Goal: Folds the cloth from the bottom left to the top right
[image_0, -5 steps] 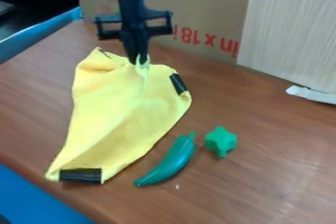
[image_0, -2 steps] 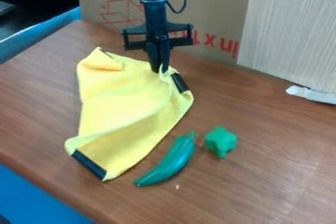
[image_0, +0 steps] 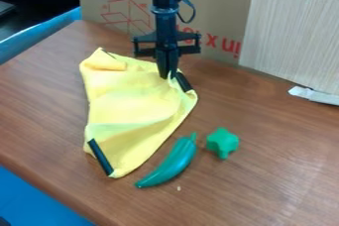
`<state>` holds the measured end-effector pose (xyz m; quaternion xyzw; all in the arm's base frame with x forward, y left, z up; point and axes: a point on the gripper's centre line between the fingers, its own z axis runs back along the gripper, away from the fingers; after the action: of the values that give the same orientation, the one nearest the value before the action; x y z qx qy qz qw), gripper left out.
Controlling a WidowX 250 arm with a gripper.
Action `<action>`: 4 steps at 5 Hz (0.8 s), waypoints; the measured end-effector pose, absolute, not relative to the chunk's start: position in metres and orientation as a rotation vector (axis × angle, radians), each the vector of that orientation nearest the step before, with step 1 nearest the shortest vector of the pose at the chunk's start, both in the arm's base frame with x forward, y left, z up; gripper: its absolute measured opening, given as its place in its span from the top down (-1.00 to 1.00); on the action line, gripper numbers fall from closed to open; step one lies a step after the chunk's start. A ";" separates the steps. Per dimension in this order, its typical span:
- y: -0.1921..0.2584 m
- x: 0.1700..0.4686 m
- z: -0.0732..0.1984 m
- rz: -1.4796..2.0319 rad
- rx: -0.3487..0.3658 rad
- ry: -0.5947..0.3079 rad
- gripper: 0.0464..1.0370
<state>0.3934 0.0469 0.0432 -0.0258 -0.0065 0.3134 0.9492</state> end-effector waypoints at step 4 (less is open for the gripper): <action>0.068 0.392 0.068 0.699 -0.112 -0.027 -0.92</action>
<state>0.3915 0.0684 0.0677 -0.0547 -0.0130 0.3421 0.9380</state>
